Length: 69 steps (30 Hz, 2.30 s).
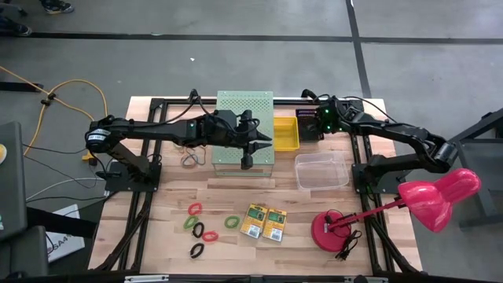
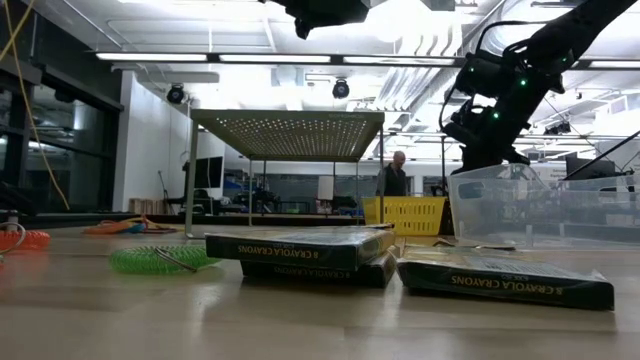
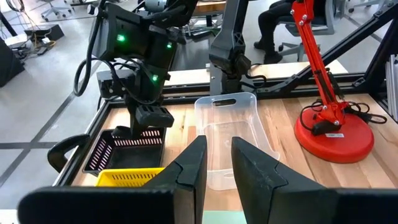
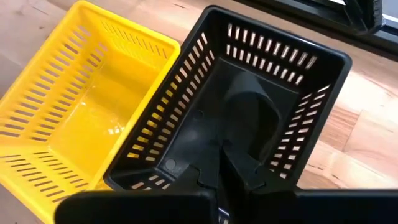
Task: Pick & Place Office Desk Supplies
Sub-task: Put the black rubber band into the black bin, then put the red rubber band into the black bin
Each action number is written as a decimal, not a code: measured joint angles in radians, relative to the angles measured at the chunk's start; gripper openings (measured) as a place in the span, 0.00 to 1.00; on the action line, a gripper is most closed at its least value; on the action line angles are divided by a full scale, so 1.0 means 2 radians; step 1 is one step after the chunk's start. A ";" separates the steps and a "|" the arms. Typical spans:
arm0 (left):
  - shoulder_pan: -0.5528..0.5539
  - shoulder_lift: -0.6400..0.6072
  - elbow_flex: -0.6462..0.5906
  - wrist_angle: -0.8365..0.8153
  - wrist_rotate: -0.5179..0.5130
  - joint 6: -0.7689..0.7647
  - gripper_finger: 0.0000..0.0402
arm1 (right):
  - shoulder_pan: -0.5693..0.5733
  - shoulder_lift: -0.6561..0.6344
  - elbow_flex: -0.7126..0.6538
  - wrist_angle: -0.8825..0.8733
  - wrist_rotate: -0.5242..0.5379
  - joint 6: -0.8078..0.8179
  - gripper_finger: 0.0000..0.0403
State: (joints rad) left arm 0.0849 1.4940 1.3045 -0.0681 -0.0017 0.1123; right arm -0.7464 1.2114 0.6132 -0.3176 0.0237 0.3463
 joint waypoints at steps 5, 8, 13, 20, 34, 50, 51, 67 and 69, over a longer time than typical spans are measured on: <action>0.000 0.000 0.000 0.000 0.000 0.000 0.17 | 0.000 0.000 0.000 -0.005 0.001 0.000 0.00; 0.000 0.000 0.000 0.000 0.000 0.000 0.17 | 0.000 0.000 0.000 -0.010 0.002 0.000 0.01; 0.000 0.000 0.000 0.000 0.000 0.000 0.17 | 0.000 0.000 0.000 -0.011 0.002 -0.003 0.03; 0.000 0.000 0.000 0.000 0.000 0.000 0.17 | 0.000 0.000 0.000 -0.011 0.002 -0.005 0.07; 0.000 0.000 0.000 0.000 0.000 0.000 0.17 | 0.000 0.000 0.000 -0.011 0.002 -0.006 0.09; 0.000 0.000 0.000 0.000 0.000 0.000 0.17 | 0.000 0.000 0.000 -0.011 0.002 -0.021 0.11; 0.000 0.000 0.000 0.000 0.000 0.000 0.17 | 0.000 0.000 0.000 -0.011 0.002 -0.024 0.11; 0.000 0.000 0.000 0.000 0.001 -0.001 0.17 | 0.000 0.000 0.000 -0.010 0.000 -0.027 0.18; 0.000 0.000 0.000 0.000 0.000 -0.005 0.17 | 0.000 0.000 0.000 -0.004 -0.001 -0.027 0.18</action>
State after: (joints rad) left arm 0.0849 1.4940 1.3041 -0.0681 -0.0010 0.1021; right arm -0.7464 1.2118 0.6125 -0.3249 0.0213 0.2916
